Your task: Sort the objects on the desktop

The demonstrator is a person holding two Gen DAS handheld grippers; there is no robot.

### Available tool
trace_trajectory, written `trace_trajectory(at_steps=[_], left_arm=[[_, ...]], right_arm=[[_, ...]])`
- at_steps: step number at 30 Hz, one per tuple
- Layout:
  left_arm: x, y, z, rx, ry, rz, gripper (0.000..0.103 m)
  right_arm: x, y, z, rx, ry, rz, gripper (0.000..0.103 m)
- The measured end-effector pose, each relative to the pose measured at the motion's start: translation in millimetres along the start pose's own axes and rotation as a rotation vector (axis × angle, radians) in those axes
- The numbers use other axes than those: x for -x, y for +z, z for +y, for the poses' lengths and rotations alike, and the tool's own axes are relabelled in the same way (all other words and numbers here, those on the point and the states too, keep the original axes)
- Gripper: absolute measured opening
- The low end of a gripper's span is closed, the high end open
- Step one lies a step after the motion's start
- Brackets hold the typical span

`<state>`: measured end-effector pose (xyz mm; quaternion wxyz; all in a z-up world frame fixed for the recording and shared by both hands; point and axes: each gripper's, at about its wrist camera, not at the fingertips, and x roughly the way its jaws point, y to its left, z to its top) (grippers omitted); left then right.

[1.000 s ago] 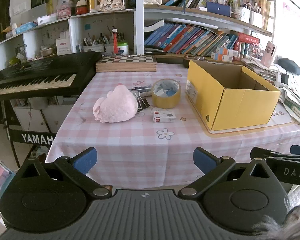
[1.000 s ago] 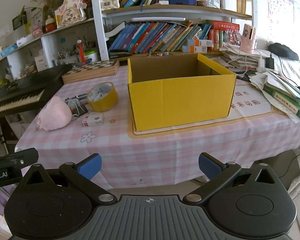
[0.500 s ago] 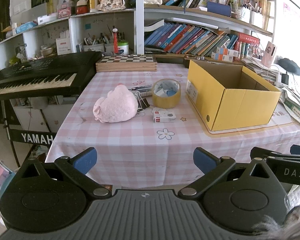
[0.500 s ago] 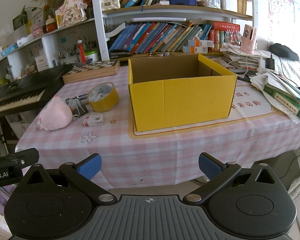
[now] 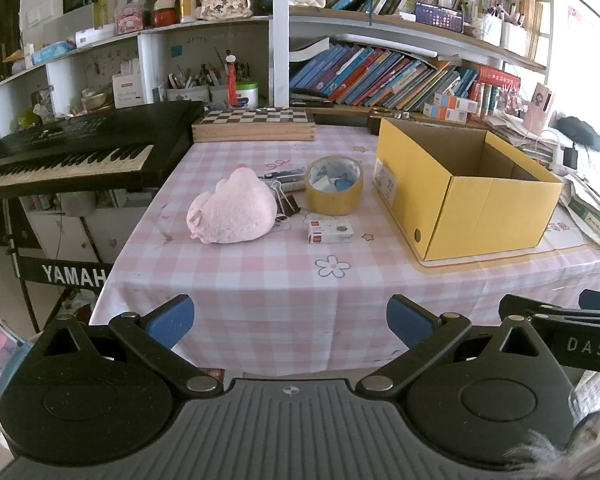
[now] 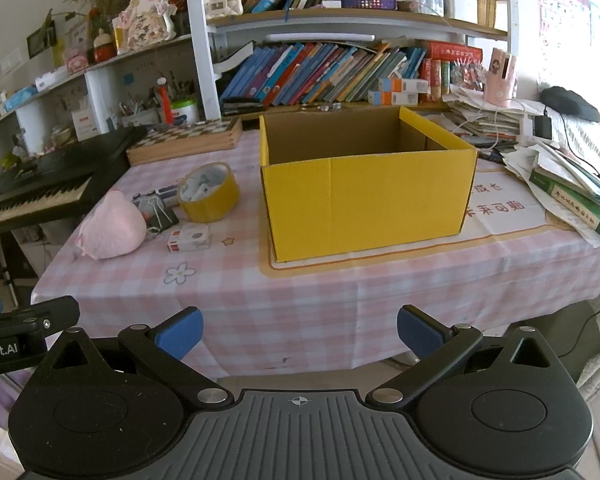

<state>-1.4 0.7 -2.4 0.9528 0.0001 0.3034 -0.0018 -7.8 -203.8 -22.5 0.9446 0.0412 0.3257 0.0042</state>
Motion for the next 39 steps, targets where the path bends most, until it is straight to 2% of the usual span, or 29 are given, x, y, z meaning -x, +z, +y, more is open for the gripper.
trace_trajectory(at_steps=[28, 39], left_arm=[[-4, -3, 3, 0.003, -0.016, -0.003, 0.103], [-4, 2, 25, 0.020, 0.004, -0.013, 0.103]], right_arm=[[-2, 0, 15, 0.017, 0.032, -0.007, 0.103], [-5, 2, 33, 0.048, 0.053, -0.019, 0.103]])
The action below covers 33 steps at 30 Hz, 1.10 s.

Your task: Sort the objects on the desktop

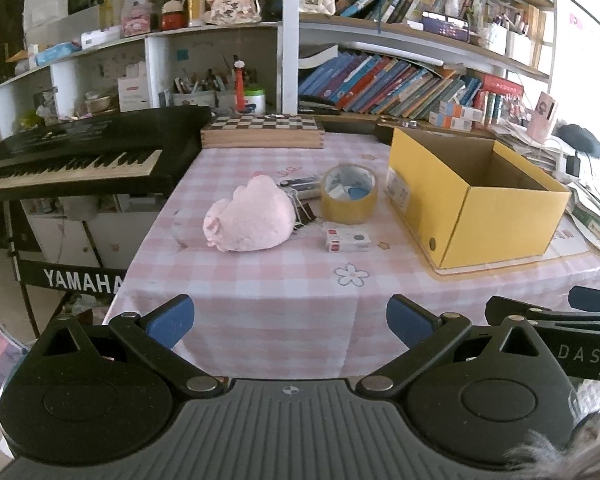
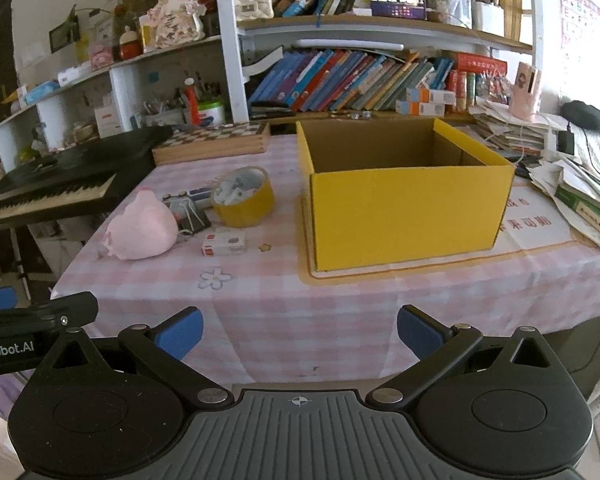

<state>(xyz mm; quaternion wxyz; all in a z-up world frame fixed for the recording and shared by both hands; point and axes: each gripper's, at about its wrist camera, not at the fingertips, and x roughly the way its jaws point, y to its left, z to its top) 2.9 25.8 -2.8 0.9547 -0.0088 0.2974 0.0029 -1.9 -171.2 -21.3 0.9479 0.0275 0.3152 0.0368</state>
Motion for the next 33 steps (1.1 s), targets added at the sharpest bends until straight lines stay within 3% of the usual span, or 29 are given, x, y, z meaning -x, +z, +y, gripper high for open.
trace_trajectory(at_steps=[33], left_arm=[[-3, 8, 22, 0.053, 0.029, -0.042, 0.103]], right_arm=[[-18, 10, 25, 0.088, 0.056, -0.014, 0.102]])
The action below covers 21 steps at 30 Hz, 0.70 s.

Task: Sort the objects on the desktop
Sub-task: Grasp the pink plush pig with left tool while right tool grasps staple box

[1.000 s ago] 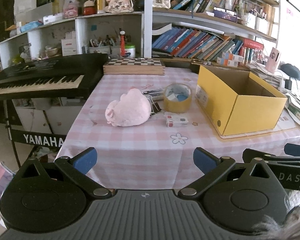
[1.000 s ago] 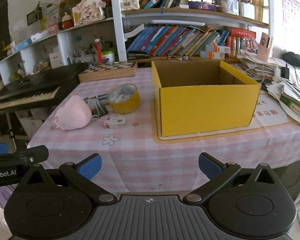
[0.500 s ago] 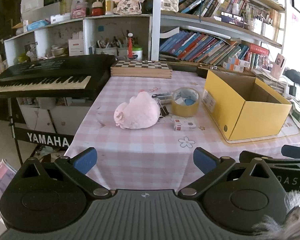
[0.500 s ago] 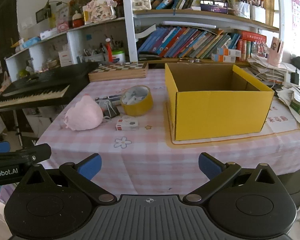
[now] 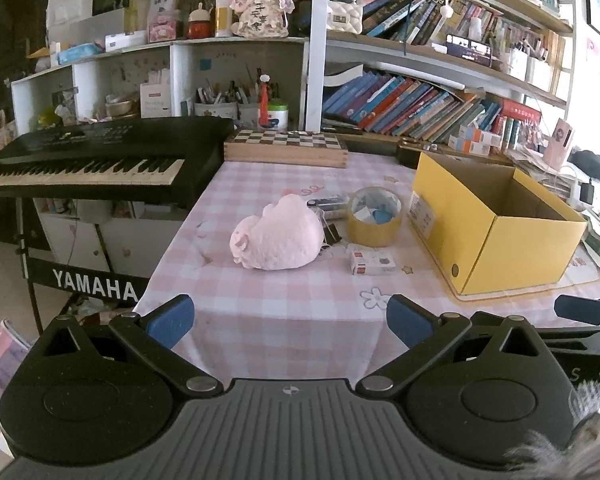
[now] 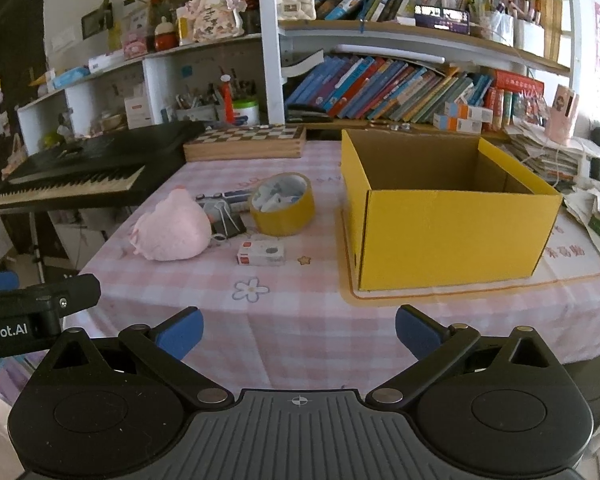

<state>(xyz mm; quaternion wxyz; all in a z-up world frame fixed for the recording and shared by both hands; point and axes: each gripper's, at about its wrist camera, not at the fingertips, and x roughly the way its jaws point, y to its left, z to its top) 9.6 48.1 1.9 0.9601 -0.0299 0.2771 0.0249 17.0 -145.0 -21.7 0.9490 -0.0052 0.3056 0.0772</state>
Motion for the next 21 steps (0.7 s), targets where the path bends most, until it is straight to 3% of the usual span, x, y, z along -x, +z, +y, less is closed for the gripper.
trace_trajectory(at_steps=[8, 21], left_arm=[[-9, 6, 2, 0.008, -0.017, -0.013, 0.103], [-42, 22, 9, 0.029, 0.018, -0.007, 0.103]], right_arm=[[-13, 7, 11, 0.064, 0.066, 0.003, 0.099], [-48, 20, 20, 0.117, 0.110, 0.039, 0.099]])
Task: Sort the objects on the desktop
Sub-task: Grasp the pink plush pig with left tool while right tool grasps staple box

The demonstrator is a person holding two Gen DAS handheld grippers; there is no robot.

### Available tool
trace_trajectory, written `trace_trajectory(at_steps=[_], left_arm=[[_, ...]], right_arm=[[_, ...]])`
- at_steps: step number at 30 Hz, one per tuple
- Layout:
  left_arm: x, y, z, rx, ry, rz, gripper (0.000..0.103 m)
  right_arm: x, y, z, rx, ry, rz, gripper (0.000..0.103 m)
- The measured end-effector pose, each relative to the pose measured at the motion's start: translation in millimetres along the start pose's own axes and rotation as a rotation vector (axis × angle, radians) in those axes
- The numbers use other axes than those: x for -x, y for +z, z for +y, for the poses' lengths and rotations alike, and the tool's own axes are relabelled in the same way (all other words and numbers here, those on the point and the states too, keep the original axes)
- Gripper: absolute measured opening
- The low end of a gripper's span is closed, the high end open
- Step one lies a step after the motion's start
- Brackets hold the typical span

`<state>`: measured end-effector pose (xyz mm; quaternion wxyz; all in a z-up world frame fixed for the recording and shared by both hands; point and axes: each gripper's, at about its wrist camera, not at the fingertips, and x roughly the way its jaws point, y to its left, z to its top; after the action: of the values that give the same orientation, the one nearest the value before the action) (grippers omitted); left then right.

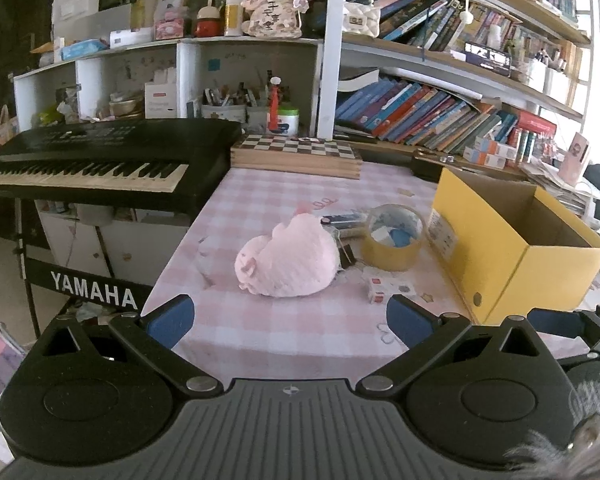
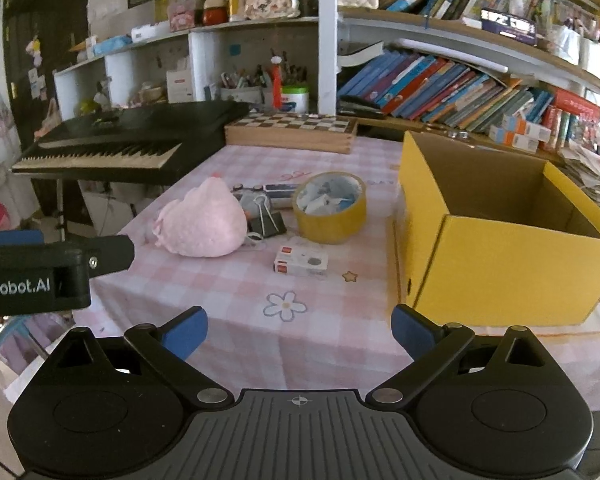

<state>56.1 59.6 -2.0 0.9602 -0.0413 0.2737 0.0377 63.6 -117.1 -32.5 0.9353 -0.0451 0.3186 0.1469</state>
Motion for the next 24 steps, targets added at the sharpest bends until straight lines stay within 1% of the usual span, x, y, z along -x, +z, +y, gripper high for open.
trace_trajectory(at_steps=[10, 16, 20, 24], left_arm=[[-39, 16, 5, 0.017, 0.018, 0.023, 0.103], [-63, 26, 2, 0.006, 0.019, 0.039, 0.103], [-81, 32, 1, -0.011, 0.018, 0.071, 0.103], [-103, 39, 0, -0.025, 0.016, 0.111, 0.103]], right_arm=[[-35, 14, -2, 0.036, 0.018, 0.040, 0.099], [-58, 21, -2, 0.051, 0.045, 0.057, 0.099], [-75, 26, 0, 0.058, 0.069, 0.076, 0.098], [-92, 30, 2, 0.067, 0.073, 0.090, 0.097]])
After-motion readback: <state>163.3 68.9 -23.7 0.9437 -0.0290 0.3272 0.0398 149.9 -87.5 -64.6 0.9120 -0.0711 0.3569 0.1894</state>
